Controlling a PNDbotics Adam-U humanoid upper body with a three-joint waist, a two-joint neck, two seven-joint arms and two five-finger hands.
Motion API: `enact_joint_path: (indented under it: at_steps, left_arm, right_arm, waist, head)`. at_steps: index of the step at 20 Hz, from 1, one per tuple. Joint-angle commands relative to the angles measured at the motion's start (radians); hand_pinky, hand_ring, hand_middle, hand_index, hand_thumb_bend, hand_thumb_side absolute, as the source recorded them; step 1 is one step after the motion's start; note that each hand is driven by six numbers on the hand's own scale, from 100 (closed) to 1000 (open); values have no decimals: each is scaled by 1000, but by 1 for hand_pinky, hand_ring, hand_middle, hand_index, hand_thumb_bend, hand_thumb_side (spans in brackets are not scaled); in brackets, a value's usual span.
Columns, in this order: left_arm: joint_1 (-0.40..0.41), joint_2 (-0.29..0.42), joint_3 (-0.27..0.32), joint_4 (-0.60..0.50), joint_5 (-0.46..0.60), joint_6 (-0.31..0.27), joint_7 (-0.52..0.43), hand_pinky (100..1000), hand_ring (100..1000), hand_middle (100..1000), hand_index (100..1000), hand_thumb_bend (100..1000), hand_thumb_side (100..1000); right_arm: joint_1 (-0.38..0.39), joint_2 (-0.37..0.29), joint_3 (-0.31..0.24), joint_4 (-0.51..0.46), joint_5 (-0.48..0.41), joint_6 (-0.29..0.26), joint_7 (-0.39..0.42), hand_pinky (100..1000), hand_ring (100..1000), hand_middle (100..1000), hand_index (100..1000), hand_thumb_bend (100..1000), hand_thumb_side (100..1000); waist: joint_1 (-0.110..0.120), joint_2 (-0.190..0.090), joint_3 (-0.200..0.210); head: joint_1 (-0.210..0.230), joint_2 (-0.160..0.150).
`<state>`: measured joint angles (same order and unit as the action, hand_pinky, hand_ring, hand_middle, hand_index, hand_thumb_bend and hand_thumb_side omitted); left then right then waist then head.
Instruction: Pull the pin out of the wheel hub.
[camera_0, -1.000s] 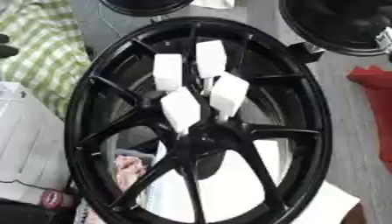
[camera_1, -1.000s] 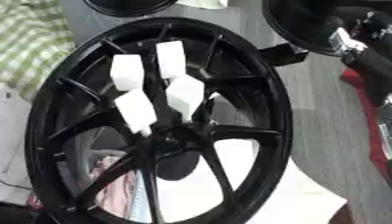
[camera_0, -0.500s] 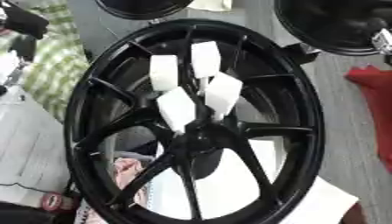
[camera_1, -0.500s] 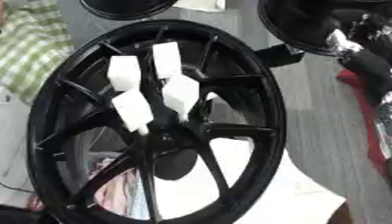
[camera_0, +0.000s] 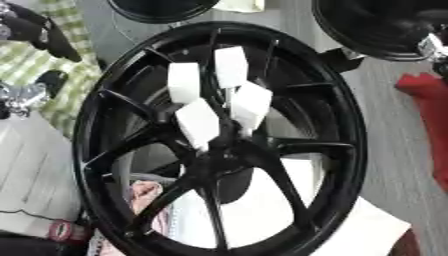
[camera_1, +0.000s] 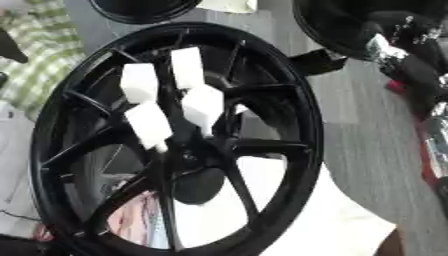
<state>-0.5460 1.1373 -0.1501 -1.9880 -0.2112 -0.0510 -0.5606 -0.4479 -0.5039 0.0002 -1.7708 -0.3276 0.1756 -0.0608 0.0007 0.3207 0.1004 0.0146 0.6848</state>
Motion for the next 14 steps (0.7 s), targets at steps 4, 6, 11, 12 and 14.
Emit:
enact_joint_path:
  at_steps: [4,6,11,12,14]
  left_arm:
    - [-98,44,-57,-11,16,46,-81,741,740,697,795,100,756]
    - [-141,32,-89,-3,29,72,-106,744,743,701,800,100,766]
    - [-242,-11,-160,40,68,108,-174,750,751,714,823,100,787]
    - [-257,-18,-170,50,72,112,-183,750,751,714,824,101,789]
    - [-284,-32,-184,67,75,114,-198,750,752,717,832,113,787]
  right_arm:
    - [-7,-34,-1,-3,5,-1,9,884,744,591,729,210,272]
    - [-7,-33,0,-2,6,0,11,884,745,591,729,210,272]
    - [-5,-33,2,1,6,0,14,885,745,592,730,210,272]
    - [-4,-33,2,1,6,0,15,885,745,592,730,210,272]
    - [-3,-33,3,2,6,0,15,885,745,592,730,209,273]
  waist:
    - [9,-34,2]
    - [11,-37,2]
    - [14,-43,2]
    - [15,-44,2]
    - [16,-45,2]
  head:
    - [-6,4]
    - [-5,4]
    - [-1,6]
    - [-1,6]
    - [0,6]
